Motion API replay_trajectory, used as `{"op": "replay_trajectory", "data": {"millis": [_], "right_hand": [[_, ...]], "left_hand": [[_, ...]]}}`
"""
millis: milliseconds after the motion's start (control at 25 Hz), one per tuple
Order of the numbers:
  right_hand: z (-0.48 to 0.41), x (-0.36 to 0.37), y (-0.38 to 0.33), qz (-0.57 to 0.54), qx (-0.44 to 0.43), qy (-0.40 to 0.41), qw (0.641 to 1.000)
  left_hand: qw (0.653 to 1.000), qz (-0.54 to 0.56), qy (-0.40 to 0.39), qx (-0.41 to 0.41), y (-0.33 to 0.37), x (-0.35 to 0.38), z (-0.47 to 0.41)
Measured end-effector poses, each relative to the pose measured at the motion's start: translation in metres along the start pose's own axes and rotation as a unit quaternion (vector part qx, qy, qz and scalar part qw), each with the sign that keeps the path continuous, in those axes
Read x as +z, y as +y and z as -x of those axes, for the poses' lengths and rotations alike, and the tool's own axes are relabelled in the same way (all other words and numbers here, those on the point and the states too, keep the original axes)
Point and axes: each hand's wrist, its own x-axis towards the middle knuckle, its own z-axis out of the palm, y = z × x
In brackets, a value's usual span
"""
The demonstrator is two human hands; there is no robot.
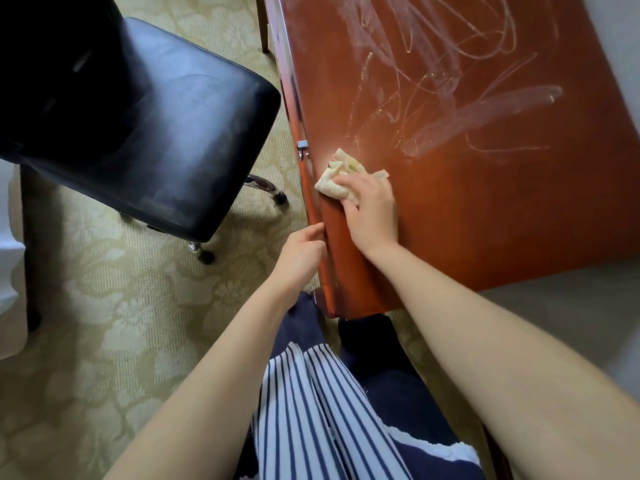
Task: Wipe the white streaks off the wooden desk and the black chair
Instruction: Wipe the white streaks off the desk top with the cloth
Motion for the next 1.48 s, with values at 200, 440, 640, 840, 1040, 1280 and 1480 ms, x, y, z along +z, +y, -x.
{"op": "replay_trajectory", "data": {"millis": [200, 440, 640, 840, 1040, 1280, 1480], "right_hand": [[0.055, -0.019, 0.019, 0.022, -0.063, -0.027, 0.997], [0.108, -0.052, 0.047, 0.021, -0.114, -0.112, 0.987], [0.094, -0.055, 0.045, 0.022, -0.107, -0.119, 0.987], [0.039, -0.046, 0.029, 0.033, -0.114, -0.115, 0.986], [-0.014, -0.024, 0.007, 0.062, -0.054, -0.075, 0.994], [-0.025, -0.007, -0.012, 0.061, 0.043, -0.025, 0.997], [0.023, -0.034, 0.024, 0.045, -0.103, -0.088, 0.99]], "left_hand": [[0.999, -0.017, 0.036, -0.01, 0.006, -0.003, -0.002], [0.996, -0.043, 0.072, -0.013, 0.01, -0.002, -0.007], [0.997, -0.051, 0.052, -0.009, 0.014, -0.005, -0.008], [0.997, -0.065, 0.038, -0.004, 0.018, -0.005, -0.005], [0.995, -0.091, 0.044, 0.003, 0.015, -0.005, -0.009], [0.991, -0.123, 0.055, 0.003, 0.008, -0.005, -0.019], [0.98, -0.141, 0.131, 0.042, 0.012, -0.003, -0.024]]}}
